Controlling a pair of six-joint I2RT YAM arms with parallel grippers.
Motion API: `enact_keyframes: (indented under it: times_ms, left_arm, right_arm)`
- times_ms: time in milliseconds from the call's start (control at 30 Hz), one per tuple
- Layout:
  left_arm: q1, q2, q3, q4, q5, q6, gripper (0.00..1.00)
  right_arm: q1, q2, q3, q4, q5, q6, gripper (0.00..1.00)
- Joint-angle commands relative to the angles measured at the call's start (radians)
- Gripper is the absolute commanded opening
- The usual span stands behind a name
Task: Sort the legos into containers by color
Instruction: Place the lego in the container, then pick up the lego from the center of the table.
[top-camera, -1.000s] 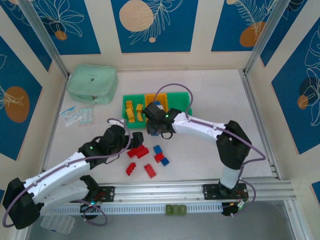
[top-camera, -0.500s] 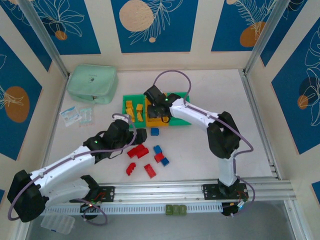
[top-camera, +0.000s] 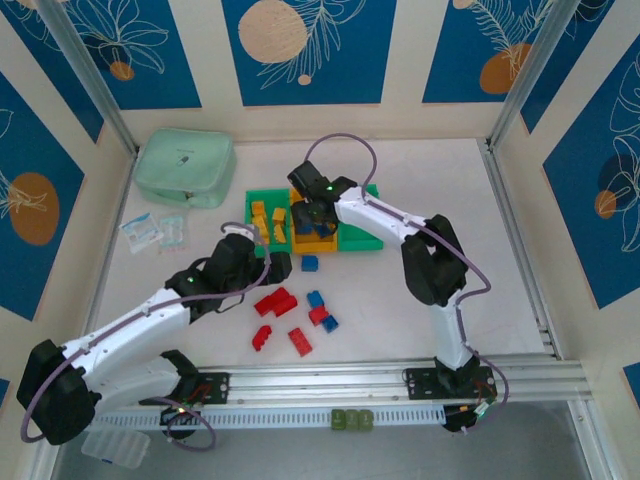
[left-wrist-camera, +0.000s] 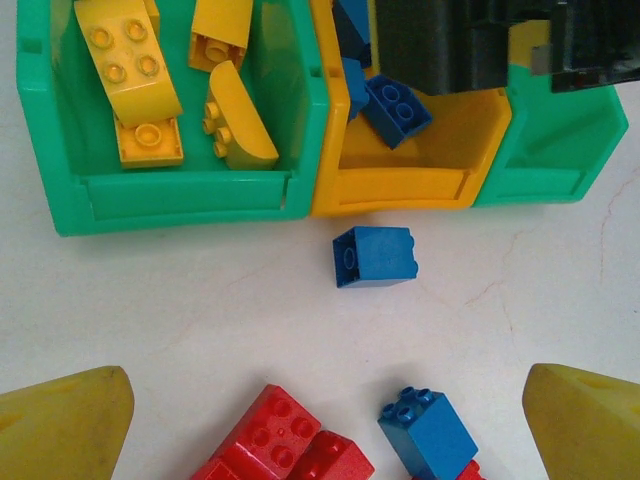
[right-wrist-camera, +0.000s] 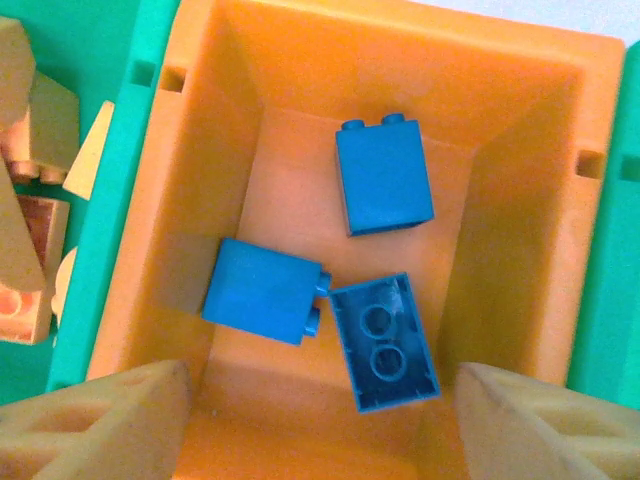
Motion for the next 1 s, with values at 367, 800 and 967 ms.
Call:
enact_keyframes:
  times_ms: [367, 800, 967]
  left_arm:
    - [0.025, -0.165, -0.021, -0.145, 0.032, -0.014, 0.99]
    - [0.029, -0.262, -0.050, -0.215, 0.014, -0.027, 0.99]
    - [0.029, -0.286, -0.079, -0.202, -0.012, -0.051, 0.99]
  right_arm:
    - [0.113, -0.289, -0.299, -0.014, -0.103, 0.150, 0.83]
    - [0.170, -0.161, -0.378, 0.103, -0.123, 0.344, 0.87]
    - [0.172, -0.098, -0.333, 0.075, -0.072, 0.351, 0.87]
